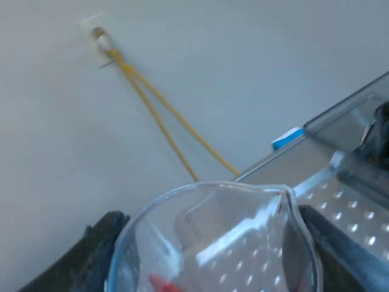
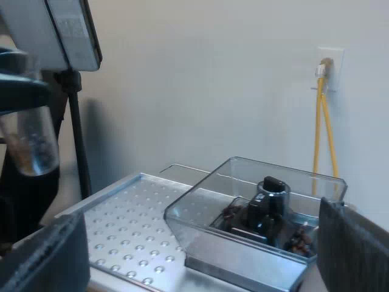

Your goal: Pour the beans into the coffee machine

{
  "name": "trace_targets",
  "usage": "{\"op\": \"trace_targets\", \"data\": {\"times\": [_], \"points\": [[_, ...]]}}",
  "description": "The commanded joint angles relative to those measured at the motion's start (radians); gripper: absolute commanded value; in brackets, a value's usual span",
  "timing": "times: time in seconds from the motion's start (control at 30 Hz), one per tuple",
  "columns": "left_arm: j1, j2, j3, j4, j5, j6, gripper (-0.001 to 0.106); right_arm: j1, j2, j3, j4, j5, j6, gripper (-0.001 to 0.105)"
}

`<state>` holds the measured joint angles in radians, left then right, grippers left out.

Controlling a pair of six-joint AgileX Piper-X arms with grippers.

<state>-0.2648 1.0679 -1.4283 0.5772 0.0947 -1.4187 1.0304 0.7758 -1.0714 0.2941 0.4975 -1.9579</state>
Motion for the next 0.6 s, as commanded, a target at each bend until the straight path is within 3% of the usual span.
{"op": "trace_targets", "data": {"times": [0.03, 0.2, 0.37, 0.5, 0.6], "points": [[-0.032, 0.032, -0.043, -0.006, -0.012, 0.005, 0.0, -0.002, -0.004, -0.01, -0.013, 0.045, -0.02, 0.078], [-0.083, 0.104, -0.109, -0.006, -0.012, 0.012, 0.0, -0.006, -0.004, -0.01, -0.057, 0.075, -0.061, 0.078], [-0.143, 0.2, -0.197, -0.012, -0.034, 0.075, 0.0, -0.117, -0.004, -0.01, -0.126, 0.054, -0.071, 0.078], [-0.152, 0.248, -0.232, -0.031, -0.055, 0.119, 0.0, -0.178, -0.004, -0.01, -0.126, 0.001, -0.062, 0.078], [-0.151, 0.31, -0.286, -0.046, -0.078, 0.189, 0.0, -0.19, -0.004, -0.01, -0.126, -0.01, -0.06, 0.078]]}}
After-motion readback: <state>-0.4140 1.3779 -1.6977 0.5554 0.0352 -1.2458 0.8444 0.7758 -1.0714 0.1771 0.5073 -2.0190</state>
